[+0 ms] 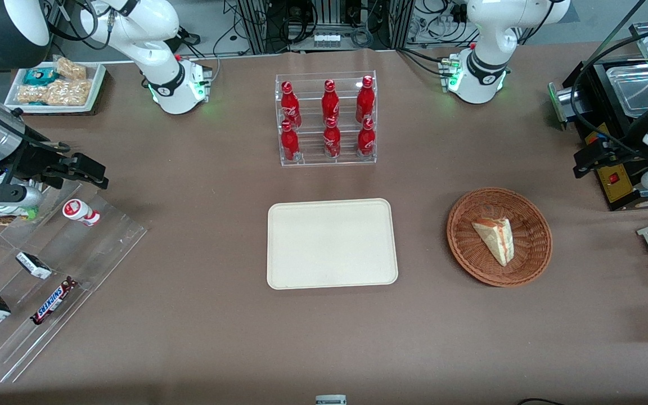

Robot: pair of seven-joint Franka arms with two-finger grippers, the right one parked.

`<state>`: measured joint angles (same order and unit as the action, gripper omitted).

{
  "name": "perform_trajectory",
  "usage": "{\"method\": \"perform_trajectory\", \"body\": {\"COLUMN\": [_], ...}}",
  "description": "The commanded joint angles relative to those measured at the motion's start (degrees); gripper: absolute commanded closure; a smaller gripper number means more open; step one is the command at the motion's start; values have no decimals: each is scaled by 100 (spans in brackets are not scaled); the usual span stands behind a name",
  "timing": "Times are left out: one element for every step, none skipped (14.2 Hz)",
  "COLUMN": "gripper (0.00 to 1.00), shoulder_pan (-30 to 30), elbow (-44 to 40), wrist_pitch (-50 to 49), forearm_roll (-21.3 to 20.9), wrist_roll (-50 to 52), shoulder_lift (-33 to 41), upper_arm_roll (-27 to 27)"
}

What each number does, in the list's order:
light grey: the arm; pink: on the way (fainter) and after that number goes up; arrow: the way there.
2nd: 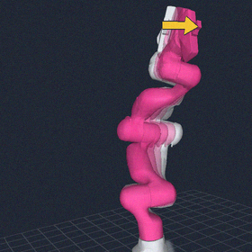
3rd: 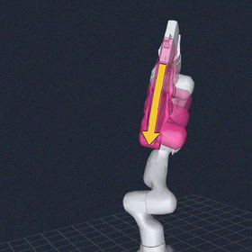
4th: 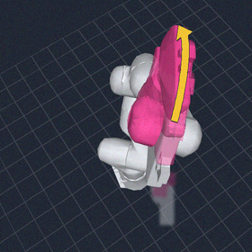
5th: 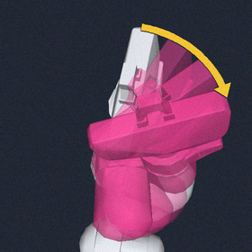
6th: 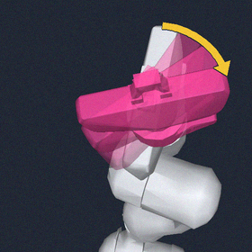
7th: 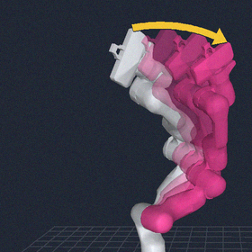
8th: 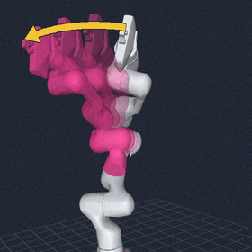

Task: Place sandwich from basket to tray
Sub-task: 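Move the left gripper over the sandwich in the wicker basket and lower it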

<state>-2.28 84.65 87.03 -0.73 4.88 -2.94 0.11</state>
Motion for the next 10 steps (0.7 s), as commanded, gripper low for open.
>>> {"method": "perform_trajectory", "body": {"gripper": [0, 0, 0, 0, 0, 0, 0, 0, 0, 0], "shoulder_pan": [17, 17, 26, 18, 9, 0, -9, -26, -35, -44], "elbow": [-36, -10, 51, 261, 515, 953, 1358, 1831, 2184, 2571], "wrist_pitch": [-281, -309, -301, -231, -65, 319, 767, 1363, 1874, 2349], "forearm_roll": [-68, -59, -59, -59, -59, -68, -59, -68, -76, -76], "wrist_roll": [22, 30, 30, 39, 39, 91, 205, 580, 1080, 1711], "shoulder_lift": [135, 109, 48, -100, -180, -268, -278, -278, -286, -286], "upper_arm_roll": [-11, -11, -11, -11, -2, -2, -2, 6, 24, 41]}}
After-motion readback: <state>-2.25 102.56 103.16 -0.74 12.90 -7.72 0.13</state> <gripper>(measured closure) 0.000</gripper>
